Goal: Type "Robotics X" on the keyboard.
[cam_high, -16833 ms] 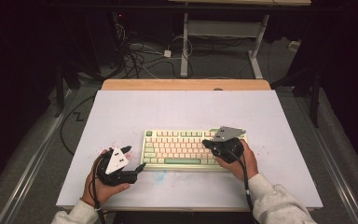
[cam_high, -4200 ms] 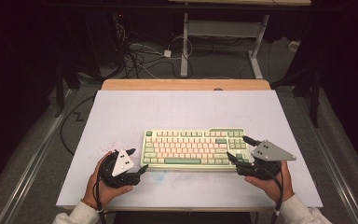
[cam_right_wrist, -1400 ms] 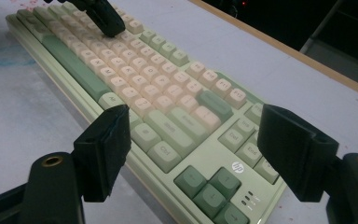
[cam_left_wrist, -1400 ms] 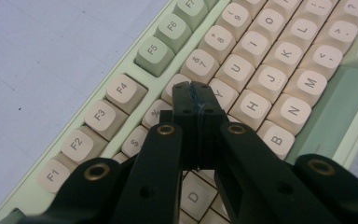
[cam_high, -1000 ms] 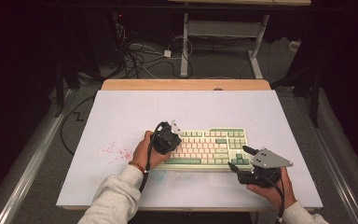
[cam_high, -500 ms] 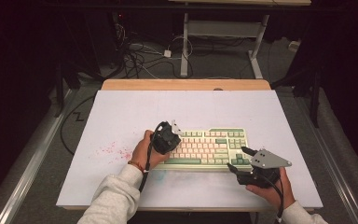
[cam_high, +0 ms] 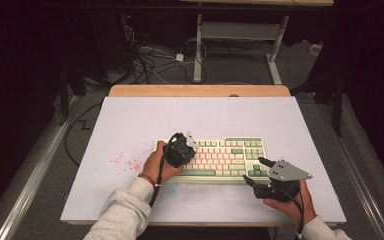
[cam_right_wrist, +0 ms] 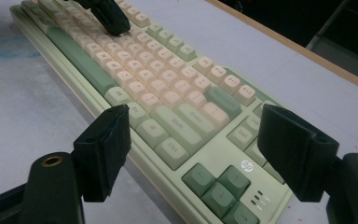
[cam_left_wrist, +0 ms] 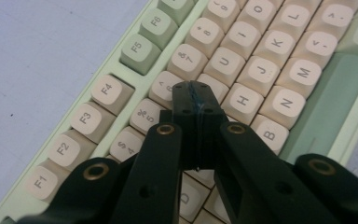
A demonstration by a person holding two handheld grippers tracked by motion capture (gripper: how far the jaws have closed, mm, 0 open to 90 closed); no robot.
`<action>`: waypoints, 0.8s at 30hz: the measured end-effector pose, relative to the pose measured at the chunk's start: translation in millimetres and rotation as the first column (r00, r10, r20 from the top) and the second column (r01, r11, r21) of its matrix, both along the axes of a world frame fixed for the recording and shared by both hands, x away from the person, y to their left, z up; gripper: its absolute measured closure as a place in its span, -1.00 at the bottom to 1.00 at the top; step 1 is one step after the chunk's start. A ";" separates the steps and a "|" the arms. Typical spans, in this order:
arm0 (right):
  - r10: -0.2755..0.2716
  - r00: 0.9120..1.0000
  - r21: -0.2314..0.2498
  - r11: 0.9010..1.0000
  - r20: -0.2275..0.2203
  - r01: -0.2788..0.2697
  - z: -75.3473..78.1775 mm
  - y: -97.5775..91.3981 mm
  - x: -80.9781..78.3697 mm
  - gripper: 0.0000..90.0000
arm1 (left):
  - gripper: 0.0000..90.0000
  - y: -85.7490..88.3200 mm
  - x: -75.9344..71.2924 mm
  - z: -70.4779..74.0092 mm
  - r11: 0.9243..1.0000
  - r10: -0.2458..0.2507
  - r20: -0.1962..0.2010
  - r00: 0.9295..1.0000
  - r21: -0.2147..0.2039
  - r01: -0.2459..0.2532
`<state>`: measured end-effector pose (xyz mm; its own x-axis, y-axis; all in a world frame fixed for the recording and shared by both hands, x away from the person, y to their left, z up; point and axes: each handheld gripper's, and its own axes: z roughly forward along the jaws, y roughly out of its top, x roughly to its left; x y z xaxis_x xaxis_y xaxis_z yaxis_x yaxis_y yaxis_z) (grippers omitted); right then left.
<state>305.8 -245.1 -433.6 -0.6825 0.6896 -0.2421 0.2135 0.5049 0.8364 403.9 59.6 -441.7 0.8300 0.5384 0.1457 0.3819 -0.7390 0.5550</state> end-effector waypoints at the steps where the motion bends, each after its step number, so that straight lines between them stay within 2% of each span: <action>1: -0.001 1.000 0.000 1.000 -0.001 0.001 0.1 -0.1 -0.1 -0.41 | 0.94 -0.1 -0.9 0.6 1.000 0.000 0.008 1.000 0.005 0.000; 2: -0.001 1.000 0.001 1.000 -0.001 0.001 0.3 -0.2 -0.2 -0.41 | 0.94 0.7 -1.5 1.6 1.000 0.002 0.014 1.000 0.004 -0.002; 3: -0.002 1.000 0.002 1.000 0.000 0.002 0.3 -0.2 -0.3 -0.41 | 0.94 3.2 -2.4 3.6 1.000 0.006 0.020 1.000 -0.020 -0.006; 5: -0.002 1.000 0.000 1.000 0.002 0.002 0.4 0.1 -0.5 -0.41 | 0.94 6.7 -3.4 5.7 0.999 0.012 0.025 1.000 -0.037 -0.011; 15: -0.002 1.000 -0.003 1.000 -0.002 0.001 -0.4 1.1 0.0 -0.41 | 0.90 18.8 -15.4 15.5 0.996 0.007 0.078 0.997 -0.089 0.000; 20: -0.001 1.000 -0.002 1.000 -0.006 0.001 -0.9 1.8 0.3 -0.41 | 0.86 22.9 -20.7 17.9 0.996 0.006 0.100 0.995 -0.088 0.003; 24: 0.000 1.000 -0.003 1.000 -0.007 0.000 -0.8 2.1 0.3 -0.41 | 0.77 26.9 -23.0 18.0 0.995 0.018 0.119 0.993 -0.104 -0.006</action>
<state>306.2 -243.0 -434.3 -0.6839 0.6891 -0.2395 0.2195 0.5075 0.8332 380.9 86.5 -423.6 0.8035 0.5653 0.1865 0.3168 -0.6713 0.6701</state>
